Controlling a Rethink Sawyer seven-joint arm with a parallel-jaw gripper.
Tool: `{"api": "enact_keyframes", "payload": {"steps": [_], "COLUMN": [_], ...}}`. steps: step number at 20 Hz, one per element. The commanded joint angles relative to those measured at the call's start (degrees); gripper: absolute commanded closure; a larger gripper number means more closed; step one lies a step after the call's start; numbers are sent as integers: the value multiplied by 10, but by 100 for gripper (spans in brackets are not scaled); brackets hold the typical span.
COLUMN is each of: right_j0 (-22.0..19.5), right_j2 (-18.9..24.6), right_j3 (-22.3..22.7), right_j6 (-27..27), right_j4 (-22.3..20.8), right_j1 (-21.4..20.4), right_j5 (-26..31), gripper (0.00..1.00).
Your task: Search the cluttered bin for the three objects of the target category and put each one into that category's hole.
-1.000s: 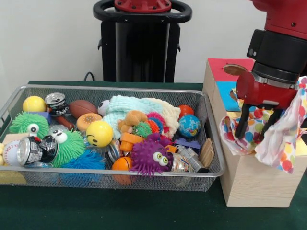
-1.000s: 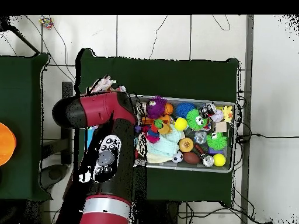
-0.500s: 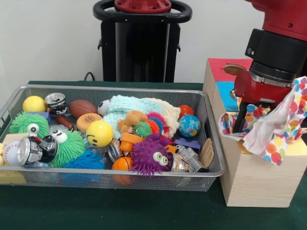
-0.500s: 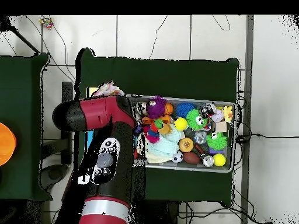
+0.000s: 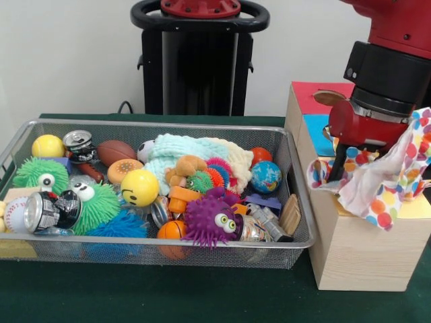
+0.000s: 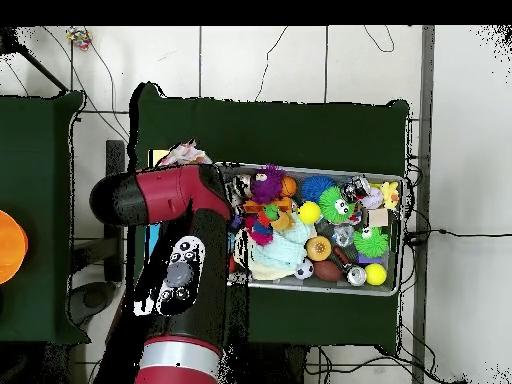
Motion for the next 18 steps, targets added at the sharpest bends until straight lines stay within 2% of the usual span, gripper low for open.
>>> {"api": "enact_keyframes", "payload": {"steps": [1,5,8,13,18], "right_j0": [14,33,46,48,55], "right_j2": [45,24,0,-7,6], "right_j3": [69,42,6,-20,-8], "right_j6": [105,149,169,149,91], "right_j4": [10,25,34,40,19], "right_j1": [63,89,114,140,140], "right_j5": [31,44,66,79,56], "gripper": [0,0,0,0,0]}}
